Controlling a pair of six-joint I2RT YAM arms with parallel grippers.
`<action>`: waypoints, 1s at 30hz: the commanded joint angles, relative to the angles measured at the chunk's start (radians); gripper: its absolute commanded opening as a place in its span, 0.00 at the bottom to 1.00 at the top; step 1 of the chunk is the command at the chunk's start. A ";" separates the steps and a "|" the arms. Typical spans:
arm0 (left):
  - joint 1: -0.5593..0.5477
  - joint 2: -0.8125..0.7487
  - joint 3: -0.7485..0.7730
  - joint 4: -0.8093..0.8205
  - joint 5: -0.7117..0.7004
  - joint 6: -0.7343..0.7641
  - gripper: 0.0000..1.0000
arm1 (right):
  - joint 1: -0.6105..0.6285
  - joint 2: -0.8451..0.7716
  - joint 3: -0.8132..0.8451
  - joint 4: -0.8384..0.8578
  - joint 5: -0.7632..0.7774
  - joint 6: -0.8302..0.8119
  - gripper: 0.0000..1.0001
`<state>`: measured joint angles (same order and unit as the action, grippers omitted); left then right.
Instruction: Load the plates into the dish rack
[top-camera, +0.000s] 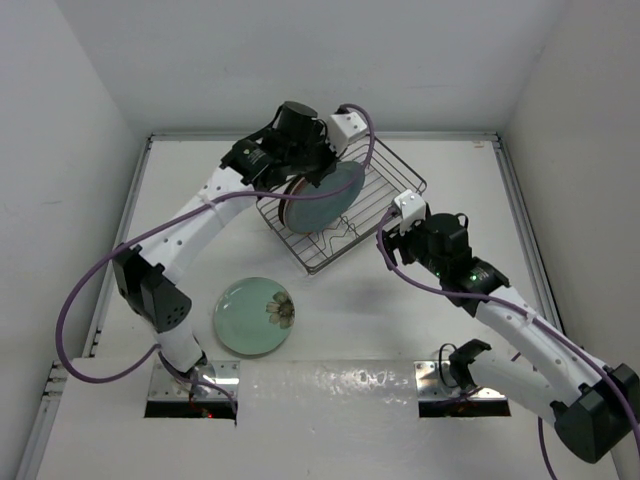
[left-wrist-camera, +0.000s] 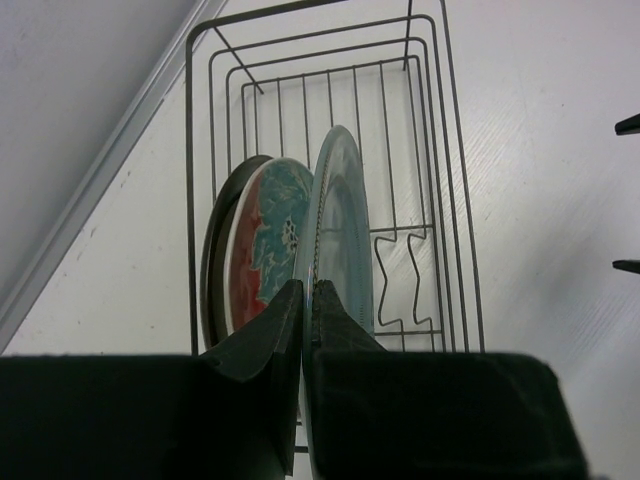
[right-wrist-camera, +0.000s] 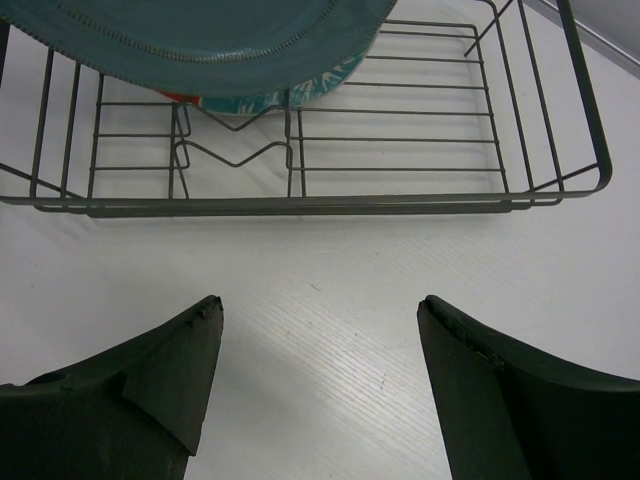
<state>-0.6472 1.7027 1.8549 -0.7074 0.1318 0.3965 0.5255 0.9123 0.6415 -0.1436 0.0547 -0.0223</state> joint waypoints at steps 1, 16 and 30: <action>-0.012 -0.026 0.024 0.190 -0.049 0.027 0.00 | -0.004 -0.016 -0.005 0.032 -0.019 0.002 0.77; -0.075 -0.026 -0.006 0.243 -0.205 0.094 0.00 | -0.004 -0.016 -0.013 0.038 -0.030 -0.002 0.77; -0.077 -0.017 -0.072 0.307 -0.268 0.145 0.00 | -0.004 -0.058 -0.034 0.053 -0.076 0.002 0.77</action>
<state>-0.7185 1.7229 1.7454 -0.5720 -0.0978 0.5022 0.5255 0.8722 0.6151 -0.1356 0.0040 -0.0223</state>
